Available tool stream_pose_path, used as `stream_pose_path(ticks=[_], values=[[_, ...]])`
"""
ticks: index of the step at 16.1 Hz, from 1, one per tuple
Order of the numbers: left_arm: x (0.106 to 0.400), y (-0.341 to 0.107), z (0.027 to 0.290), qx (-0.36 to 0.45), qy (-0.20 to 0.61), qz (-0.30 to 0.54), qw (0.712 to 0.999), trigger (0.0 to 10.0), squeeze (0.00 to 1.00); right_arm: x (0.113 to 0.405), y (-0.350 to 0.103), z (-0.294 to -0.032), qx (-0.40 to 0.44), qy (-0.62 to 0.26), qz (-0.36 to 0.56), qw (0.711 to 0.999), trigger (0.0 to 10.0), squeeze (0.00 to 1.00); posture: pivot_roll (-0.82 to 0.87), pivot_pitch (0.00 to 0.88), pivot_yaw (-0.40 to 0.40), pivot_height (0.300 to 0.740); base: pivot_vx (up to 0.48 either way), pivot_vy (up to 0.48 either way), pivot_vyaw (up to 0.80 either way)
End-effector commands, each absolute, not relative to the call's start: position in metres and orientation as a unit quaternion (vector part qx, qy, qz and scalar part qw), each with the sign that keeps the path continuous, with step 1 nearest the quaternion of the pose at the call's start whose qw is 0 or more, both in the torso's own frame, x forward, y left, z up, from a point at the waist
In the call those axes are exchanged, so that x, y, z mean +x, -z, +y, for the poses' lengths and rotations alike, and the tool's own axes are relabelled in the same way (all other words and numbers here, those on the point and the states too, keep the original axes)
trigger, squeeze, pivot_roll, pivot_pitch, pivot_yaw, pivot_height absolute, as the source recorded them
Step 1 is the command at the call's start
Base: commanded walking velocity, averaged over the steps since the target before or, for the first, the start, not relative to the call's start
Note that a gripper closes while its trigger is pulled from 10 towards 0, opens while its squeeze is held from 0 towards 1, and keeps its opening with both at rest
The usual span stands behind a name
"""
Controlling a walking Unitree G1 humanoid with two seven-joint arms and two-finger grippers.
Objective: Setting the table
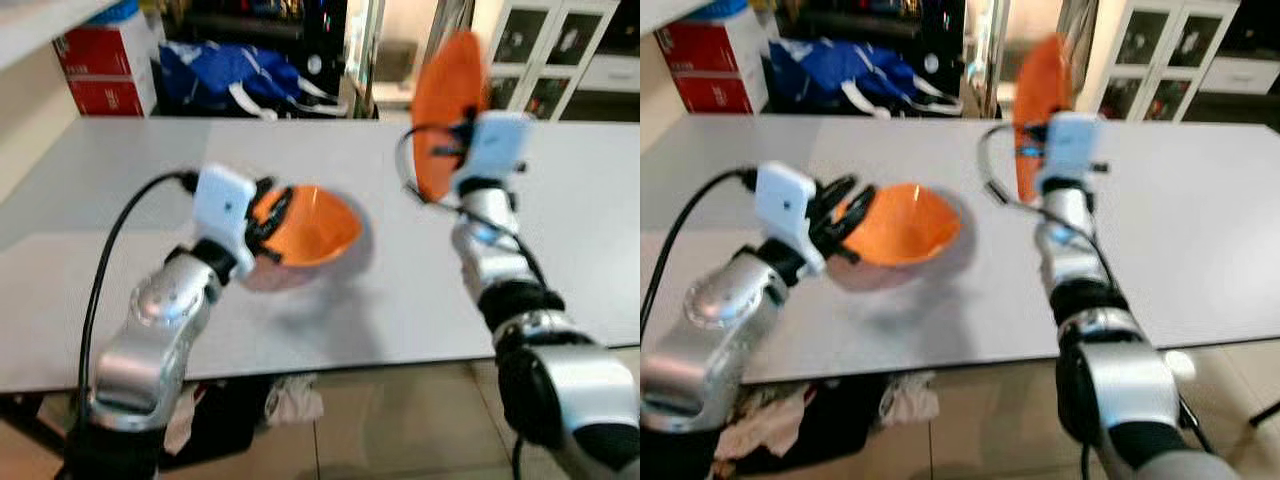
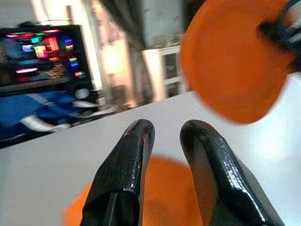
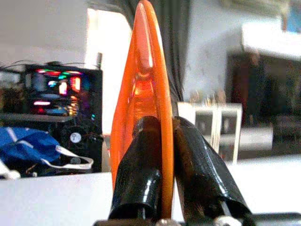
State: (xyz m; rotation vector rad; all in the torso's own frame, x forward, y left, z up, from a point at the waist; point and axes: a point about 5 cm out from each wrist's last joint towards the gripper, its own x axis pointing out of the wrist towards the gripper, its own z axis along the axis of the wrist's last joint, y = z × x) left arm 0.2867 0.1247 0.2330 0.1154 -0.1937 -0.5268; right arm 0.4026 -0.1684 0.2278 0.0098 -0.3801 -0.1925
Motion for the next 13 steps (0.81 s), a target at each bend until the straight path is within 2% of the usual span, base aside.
stream_pose_path(ticks=[1, 3, 4, 5, 6, 9, 13], values=[[0.284, -0.241, 0.121, 0.041, 0.281, -0.094, 0.954, 10.0, 0.00, 0.406, -0.238, -0.173, 0.042, 0.097, -0.188, 0.976, 10.0, 0.00, 0.13, 0.000, -0.008, 0.740, 0.000, 0.000, 0.00], [0.281, -0.256, 0.108, -0.022, 0.331, -0.073, 0.941, 10.0, 0.00, 0.411, -0.215, -0.177, 0.135, 0.096, -0.102, 0.981, 10.0, 0.00, 0.15, 0.000, -0.011, 0.740, 0.000, 0.000, 0.00], [0.279, -0.257, 0.107, -0.026, 0.339, -0.061, 0.938, 10.0, 0.00, 0.411, -0.209, -0.177, 0.151, 0.096, -0.085, 0.980, 10.0, 0.00, 0.15, 0.000, -0.011, 0.740, 0.000, 0.000, 0.00], [0.277, -0.256, 0.109, -0.036, 0.346, -0.021, 0.937, 10.0, 0.00, 0.409, -0.188, -0.170, 0.212, 0.082, -0.030, 0.973, 10.0, 0.00, 0.16, 0.000, -0.014, 0.740, 0.000, 0.000, 0.00], [0.276, -0.256, 0.111, -0.043, 0.347, -0.004, 0.937, 10.0, 0.00, 0.408, -0.179, -0.167, 0.233, 0.075, -0.008, 0.970, 10.0, 0.00, 0.16, 0.000, -0.017, 0.740, 0.000, 0.000, 0.00], [0.274, -0.263, 0.111, -0.056, 0.352, 0.012, 0.934, 10.0, 0.00, 0.405, -0.165, -0.167, 0.254, 0.082, 0.020, 0.964, 10.0, 0.00, 0.16, 0.000, -0.023, 0.740, 0.000, 0.000, 0.00], [0.271, -0.267, 0.113, -0.093, 0.346, 0.026, 0.933, 10.0, 0.00, 0.397, -0.148, -0.180, 0.232, 0.115, 0.036, 0.965, 10.0, 0.00, 0.16, 0.000, -0.026, 0.740, 0.000, 0.000, 0.00]])
